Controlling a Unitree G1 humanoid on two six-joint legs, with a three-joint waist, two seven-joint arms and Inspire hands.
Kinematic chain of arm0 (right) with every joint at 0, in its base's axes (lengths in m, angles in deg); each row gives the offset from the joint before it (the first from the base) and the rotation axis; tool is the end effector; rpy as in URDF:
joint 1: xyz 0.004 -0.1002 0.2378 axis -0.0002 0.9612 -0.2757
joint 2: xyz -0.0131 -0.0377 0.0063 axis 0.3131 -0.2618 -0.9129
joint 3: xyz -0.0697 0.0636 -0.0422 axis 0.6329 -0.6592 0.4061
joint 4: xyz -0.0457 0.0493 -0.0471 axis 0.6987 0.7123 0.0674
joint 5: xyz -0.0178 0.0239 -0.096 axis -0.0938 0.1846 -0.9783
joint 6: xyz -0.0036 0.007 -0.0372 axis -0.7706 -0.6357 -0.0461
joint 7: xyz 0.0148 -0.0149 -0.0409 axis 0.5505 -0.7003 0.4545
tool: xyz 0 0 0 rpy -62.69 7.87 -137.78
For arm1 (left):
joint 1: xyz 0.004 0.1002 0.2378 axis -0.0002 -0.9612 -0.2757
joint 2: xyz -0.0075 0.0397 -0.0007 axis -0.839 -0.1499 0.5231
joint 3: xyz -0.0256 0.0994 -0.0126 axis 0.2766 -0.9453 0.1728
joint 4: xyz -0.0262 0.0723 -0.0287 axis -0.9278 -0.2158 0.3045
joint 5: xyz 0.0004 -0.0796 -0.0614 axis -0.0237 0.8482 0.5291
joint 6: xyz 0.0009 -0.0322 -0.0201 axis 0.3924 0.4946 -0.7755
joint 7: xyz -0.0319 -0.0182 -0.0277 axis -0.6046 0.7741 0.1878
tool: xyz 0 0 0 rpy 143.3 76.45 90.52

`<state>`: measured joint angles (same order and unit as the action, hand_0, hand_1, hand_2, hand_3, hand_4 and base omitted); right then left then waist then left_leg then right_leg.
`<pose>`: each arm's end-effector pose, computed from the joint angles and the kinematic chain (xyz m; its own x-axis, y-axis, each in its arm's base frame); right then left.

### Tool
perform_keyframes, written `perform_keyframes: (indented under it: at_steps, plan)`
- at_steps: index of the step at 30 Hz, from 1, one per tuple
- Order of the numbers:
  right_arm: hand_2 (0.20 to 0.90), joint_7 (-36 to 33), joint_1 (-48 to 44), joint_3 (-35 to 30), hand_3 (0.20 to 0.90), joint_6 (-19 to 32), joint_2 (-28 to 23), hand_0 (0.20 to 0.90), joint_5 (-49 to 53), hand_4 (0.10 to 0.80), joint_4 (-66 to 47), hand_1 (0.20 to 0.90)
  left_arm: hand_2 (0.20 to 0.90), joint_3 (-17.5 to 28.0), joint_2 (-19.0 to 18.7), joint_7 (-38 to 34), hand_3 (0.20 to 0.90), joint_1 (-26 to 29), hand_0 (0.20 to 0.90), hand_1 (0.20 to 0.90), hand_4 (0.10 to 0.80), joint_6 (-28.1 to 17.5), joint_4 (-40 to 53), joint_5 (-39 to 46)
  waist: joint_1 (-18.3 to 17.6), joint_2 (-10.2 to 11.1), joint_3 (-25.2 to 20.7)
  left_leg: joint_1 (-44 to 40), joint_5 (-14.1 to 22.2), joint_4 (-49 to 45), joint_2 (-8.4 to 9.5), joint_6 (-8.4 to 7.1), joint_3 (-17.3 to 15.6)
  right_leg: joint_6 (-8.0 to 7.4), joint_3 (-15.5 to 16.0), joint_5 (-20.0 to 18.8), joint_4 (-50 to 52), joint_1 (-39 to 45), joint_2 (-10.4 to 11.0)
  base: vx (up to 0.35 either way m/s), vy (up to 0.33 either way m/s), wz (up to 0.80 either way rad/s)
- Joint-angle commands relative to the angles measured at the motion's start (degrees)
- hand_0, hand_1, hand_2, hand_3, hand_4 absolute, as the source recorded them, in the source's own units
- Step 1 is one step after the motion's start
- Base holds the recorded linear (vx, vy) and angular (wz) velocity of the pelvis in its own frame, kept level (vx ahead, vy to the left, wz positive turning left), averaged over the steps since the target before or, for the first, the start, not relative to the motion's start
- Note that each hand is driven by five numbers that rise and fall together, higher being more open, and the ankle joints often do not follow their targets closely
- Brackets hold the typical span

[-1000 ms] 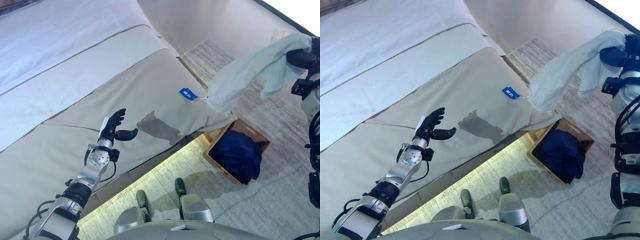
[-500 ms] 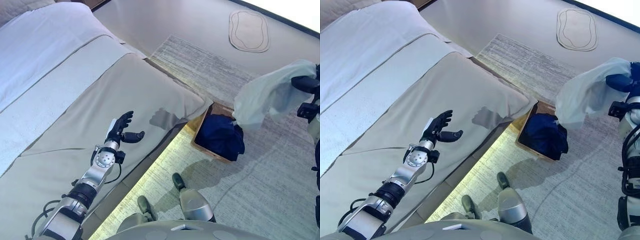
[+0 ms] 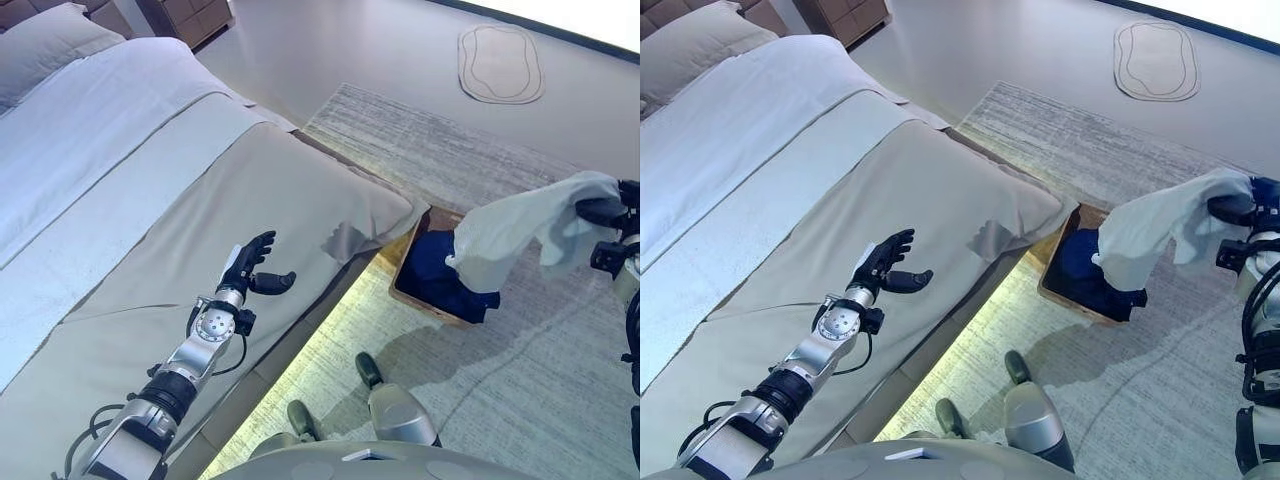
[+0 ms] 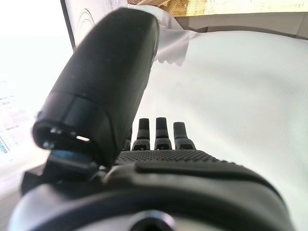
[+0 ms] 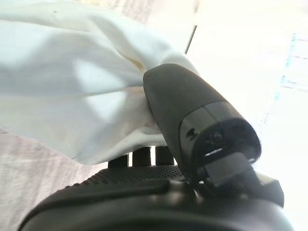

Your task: Pick up the clothes from the bed and place them into the basket

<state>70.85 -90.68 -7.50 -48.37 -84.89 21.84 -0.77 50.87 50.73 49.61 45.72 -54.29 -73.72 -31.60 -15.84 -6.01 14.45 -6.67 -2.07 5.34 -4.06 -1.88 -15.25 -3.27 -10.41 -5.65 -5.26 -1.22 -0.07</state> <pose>0.2312 -0.3750 0.1299 0.7557 -0.6498 -0.0816 0.5887 0.7286 -0.3501 0.2252 0.1846 -0.0022 0.9579 -0.0485 -0.2829 0.1440 0.9338 0.3275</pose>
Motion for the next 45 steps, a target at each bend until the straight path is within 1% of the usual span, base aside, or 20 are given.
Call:
perform_keyframes:
  at_steps: [1,5,8,9,10,11,14,24,35,40,45]
  plan:
    - [0.300,-0.8,-9.0,-0.3,0.200,5.5,-2.5,0.300,-2.2,0.100,1.0,0.300,0.900,-0.1,-1.8,-1.2,0.900,2.5,0.900,0.900,0.800,-4.3,-1.0,-1.1,2.4,2.3,-3.8,-0.3,4.7,-1.7,1.02,-0.55,2.5,-1.30,2.4,-0.1,0.6,-1.3,-0.5,-0.041,-0.033,0.04]
    - [0.300,-0.7,-9.3,1.0,0.200,4.0,-1.3,0.300,-3.8,0.100,3.2,0.300,0.900,0.5,-2.0,-0.8,0.900,2.3,0.900,0.900,0.800,-4.3,-0.5,-1.3,2.8,1.6,-2.8,0.2,4.4,-1.1,1.33,-0.55,2.8,-1.20,2.8,-0.1,0.4,-1.8,-0.4,-0.026,-0.046,0.03]
    - [0.300,-0.7,-8.9,1.9,0.200,4.0,-0.7,0.300,-5.0,0.100,4.1,0.300,0.900,0.5,-2.2,-0.6,0.900,2.3,0.900,0.900,0.800,-4.1,0.3,-1.5,3.0,1.2,-2.0,0.9,4.0,-1.1,1.49,-0.50,2.9,-1.17,3.0,-0.2,0.4,-2.2,-0.2,-0.032,-0.031,0.03]
    - [0.300,-0.6,-8.8,2.5,0.200,4.0,-0.6,0.300,-7.2,0.100,4.6,0.300,0.900,0.3,-2.2,-0.6,0.900,2.4,0.900,0.900,0.800,-4.1,0.4,-1.5,3.1,1.1,-1.8,1.0,4.0,-1.1,1.60,-0.50,2.9,-1.21,3.2,-0.3,0.4,-2.2,-0.2,0.000,-0.025,0.11]
    - [0.352,-0.6,-8.8,2.7,0.260,4.1,-0.6,0.352,-7.4,0.160,4.8,0.352,0.900,0.2,-2.2,-0.6,0.900,2.4,0.900,0.900,0.800,-4.1,0.4,-1.5,3.2,1.1,-1.7,1.0,4.0,-1.1,1.61,-0.50,2.9,-1.22,3.2,-0.3,0.4,-2.2,-0.2,0.017,-0.030,0.10]
    - [0.900,-0.7,-8.9,3.2,0.900,4.3,-0.9,0.900,-7.4,0.800,5.3,0.900,0.900,0.2,-2.2,-0.6,0.900,2.3,0.900,0.900,0.800,-4.2,0.4,-1.5,3.3,1.1,-1.6,1.0,3.9,-1.1,1.67,-0.48,3.0,-1.25,3.2,-0.4,0.4,-2.2,-0.2,0.017,-0.028,0.07]
    - [0.900,-0.7,-8.8,3.9,0.900,5.3,-1.2,0.900,-8.6,0.800,7.1,0.900,0.900,0.0,-2.4,-0.6,0.900,2.1,0.900,0.900,0.800,-4.0,0.9,-1.4,3.7,1.1,-1.4,1.1,3.9,-0.9,1.82,-0.33,3.3,-1.27,3.5,-0.3,0.3,-2.2,-0.1,0.017,-0.039,0.04]
    - [0.900,-3.1,-8.1,3.8,0.900,4.4,-1.2,0.900,-8.8,0.800,7.6,0.900,0.900,0.3,-3.0,-0.7,0.900,1.9,0.900,0.900,0.800,-4.2,1.8,-1.0,3.9,1.0,-1.1,1.4,3.7,-0.7,1.83,-0.36,3.4,-1.27,3.6,-0.4,0.3,-2.4,-0.2,0.000,0.000,0.00]
    - [0.900,-1.5,-7.5,3.5,0.900,5.5,-0.7,0.900,-9.5,0.800,7.0,0.900,0.900,0.5,-2.3,0.1,0.900,1.6,0.900,0.900,0.800,-4.4,1.2,-1.0,3.9,1.2,-2.7,0.4,4.2,-0.9,1.80,-0.26,3.2,-1.16,3.3,-0.2,0.3,-1.4,-0.1,0.007,0.004,0.00]
    - [0.900,-0.2,-6.7,3.9,0.900,6.8,0.0,0.900,-10.7,0.800,6.1,0.900,0.900,0.7,-1.7,0.2,0.900,1.2,0.900,0.900,0.800,-4.2,0.9,-1.2,4.2,1.7,-3.8,-0.2,4.3,-1.1,1.64,-0.27,3.2,-1.14,3.4,-0.1,0.3,-0.7,0.0,0.016,0.011,0.00]
    - [0.900,0.2,-7.0,4.4,0.900,6.7,0.8,0.900,-11.8,0.800,4.9,0.900,0.900,0.6,-1.5,-0.2,0.900,1.1,0.900,0.900,0.800,-3.8,0.5,-0.9,4.7,2.3,-4.5,-0.5,4.4,-1.2,1.69,-0.18,3.6,-1.12,3.8,-0.1,0.3,-0.3,0.2,0.000,0.008,0.00]
